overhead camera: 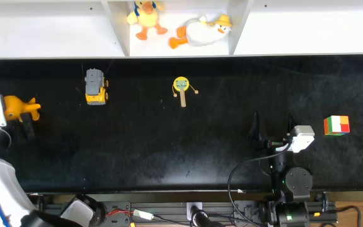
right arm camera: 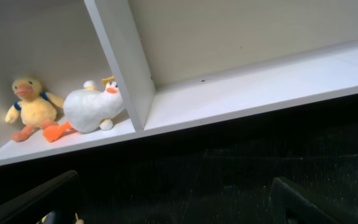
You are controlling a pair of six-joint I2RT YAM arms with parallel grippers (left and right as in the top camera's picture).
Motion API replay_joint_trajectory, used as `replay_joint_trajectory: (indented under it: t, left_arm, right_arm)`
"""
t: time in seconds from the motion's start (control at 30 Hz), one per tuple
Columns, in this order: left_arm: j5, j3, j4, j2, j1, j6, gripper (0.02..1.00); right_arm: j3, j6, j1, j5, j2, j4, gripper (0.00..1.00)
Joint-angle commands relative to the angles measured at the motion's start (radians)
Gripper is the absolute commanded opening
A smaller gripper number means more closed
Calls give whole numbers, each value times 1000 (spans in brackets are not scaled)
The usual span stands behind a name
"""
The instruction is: Store Toys
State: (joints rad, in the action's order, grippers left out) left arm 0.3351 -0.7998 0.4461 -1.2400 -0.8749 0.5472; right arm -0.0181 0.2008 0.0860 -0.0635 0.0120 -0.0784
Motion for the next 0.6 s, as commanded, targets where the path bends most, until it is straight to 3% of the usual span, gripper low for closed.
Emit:
replay_joint_trajectory:
  t: [0.03, 0.33, 0.6]
  left_arm:
    - [54, 13, -61, -69, -8, 37, 998]
    - [137, 13, -191, -214, -8, 55, 961]
    - [163, 13, -214, -221, -8, 47, 621]
  right_arm:
    - [14, -6, 5, -8, -8, 6, 998]
    - [14, -6, 5, -8, -8, 6, 996]
    - [14, -6, 5, -8, -8, 6, 993]
